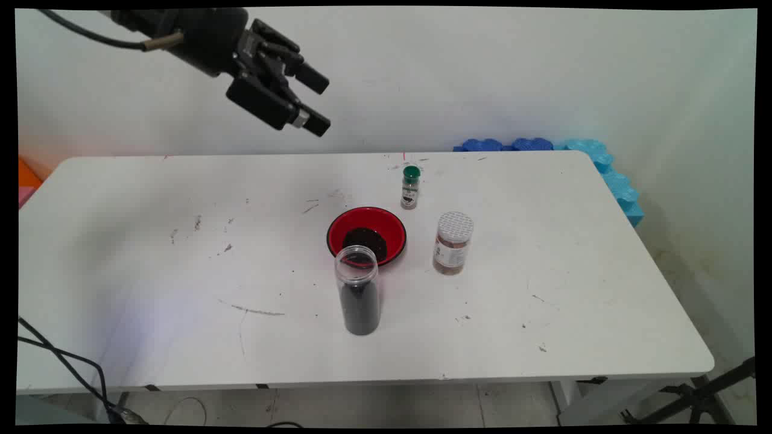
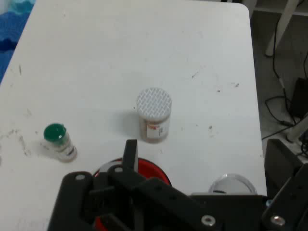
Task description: Pick up the black seasoning powder from the table
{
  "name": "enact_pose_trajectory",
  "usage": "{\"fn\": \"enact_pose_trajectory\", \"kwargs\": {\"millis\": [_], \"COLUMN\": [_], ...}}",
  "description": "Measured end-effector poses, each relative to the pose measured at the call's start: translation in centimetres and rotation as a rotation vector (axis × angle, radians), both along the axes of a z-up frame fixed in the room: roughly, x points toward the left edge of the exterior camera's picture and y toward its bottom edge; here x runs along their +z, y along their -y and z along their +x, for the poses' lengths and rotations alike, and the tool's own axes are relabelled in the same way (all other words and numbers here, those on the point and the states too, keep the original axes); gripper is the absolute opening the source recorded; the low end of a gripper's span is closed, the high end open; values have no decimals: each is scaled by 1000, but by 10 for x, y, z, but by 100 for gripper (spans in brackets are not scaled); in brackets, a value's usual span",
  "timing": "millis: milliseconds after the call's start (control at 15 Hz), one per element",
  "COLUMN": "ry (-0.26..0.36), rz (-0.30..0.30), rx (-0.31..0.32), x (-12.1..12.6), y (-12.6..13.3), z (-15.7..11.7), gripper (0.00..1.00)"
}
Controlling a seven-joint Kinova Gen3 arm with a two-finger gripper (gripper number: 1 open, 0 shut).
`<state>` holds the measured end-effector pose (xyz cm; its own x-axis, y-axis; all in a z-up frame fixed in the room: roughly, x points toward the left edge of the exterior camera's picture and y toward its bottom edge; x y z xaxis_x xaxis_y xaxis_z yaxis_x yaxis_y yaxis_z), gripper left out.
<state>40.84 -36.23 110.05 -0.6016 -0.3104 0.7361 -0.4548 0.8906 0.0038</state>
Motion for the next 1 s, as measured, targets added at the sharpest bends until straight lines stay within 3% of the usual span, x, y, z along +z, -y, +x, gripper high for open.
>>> {"fn": "enact_pose_trajectory", "kwargs": {"millis": [267, 733, 1000], "ry": [22, 94, 106], "rz": [26, 84, 105], "rx": [23, 54, 70], "x": [-19, -72, -100], "y": [-14, -60, -78], "z": [21, 83, 101], "gripper": [100, 100, 100]}}
